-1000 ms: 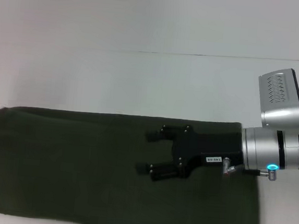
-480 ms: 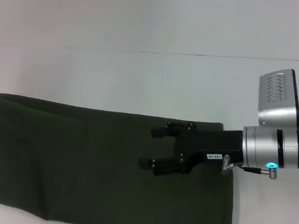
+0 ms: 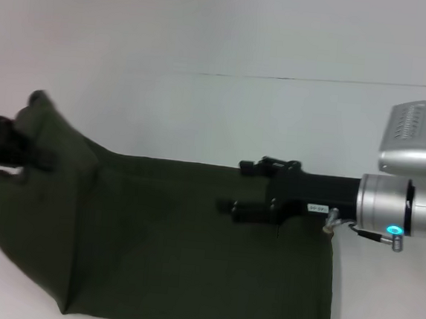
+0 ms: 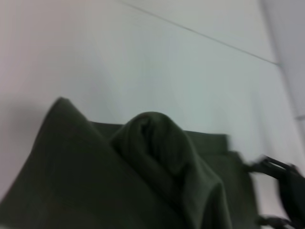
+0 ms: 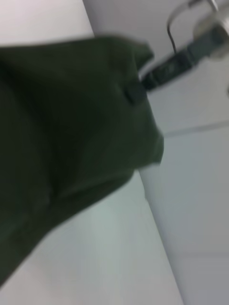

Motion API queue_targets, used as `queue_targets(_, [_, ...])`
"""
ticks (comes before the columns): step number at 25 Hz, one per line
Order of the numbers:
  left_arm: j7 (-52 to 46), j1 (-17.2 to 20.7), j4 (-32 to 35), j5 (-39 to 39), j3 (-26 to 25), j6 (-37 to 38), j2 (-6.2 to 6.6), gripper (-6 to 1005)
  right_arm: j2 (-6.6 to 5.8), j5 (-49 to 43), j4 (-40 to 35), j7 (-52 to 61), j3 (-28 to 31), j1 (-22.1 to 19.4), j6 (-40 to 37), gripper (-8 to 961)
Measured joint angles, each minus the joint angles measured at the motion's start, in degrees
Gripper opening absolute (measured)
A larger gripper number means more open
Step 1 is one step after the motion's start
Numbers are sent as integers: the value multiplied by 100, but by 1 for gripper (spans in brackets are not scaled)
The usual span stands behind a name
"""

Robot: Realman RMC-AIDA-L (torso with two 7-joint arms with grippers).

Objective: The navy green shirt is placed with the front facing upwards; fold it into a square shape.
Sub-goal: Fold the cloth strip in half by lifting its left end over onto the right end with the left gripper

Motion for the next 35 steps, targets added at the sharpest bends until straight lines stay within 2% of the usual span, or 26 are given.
queue_targets(1, [-8, -16, -6, -55, 4, 30, -27, 56, -7, 93, -17, 0, 3, -54, 65, 944])
queue_targets(3, [-54, -69, -25, -285, 15, 103, -166, 56, -23, 267, -44, -1, 52, -157, 202, 944])
queue_targets(8, [-97, -190, -65, -717, 26, 83, -575, 56, -36, 496, -119, -2, 566, -376, 597, 944])
queue_targets(9, [-97, -190, -65, -717, 26, 83, -575, 56, -36, 499, -123, -2, 678, -400, 643, 944])
queue_targets(10, [-98, -232, -76, -882, 35, 7, -764, 56, -36, 499, -136, -2, 790, -431, 688, 944])
queue_targets(14, [-59, -259, -147, -1102, 236, -217, -1105, 55, -33, 500, -189, -2, 1103, -532, 802, 944])
queue_targets(19, [141, -141, -466, -1315, 657, -737, -1449, 55, -31, 501, -187, -43, 1341, -575, 906, 945])
queue_targets(22, [347, -104, -875, -1406, 801, -1092, -1564, 55, -21, 500, -143, -187, 1394, -577, 939, 945])
queue_targets(28, [870, -95, -2014, -1947, 918, -1609, -1571, 55, -4, 500, -111, -238, 1466, -569, 1138, 945])
queue_targets(35, [1223, -68, -2549, -2215, 950, -2001, -1580, 54, 4, 501, -72, -239, 1479, -537, 1261, 944])
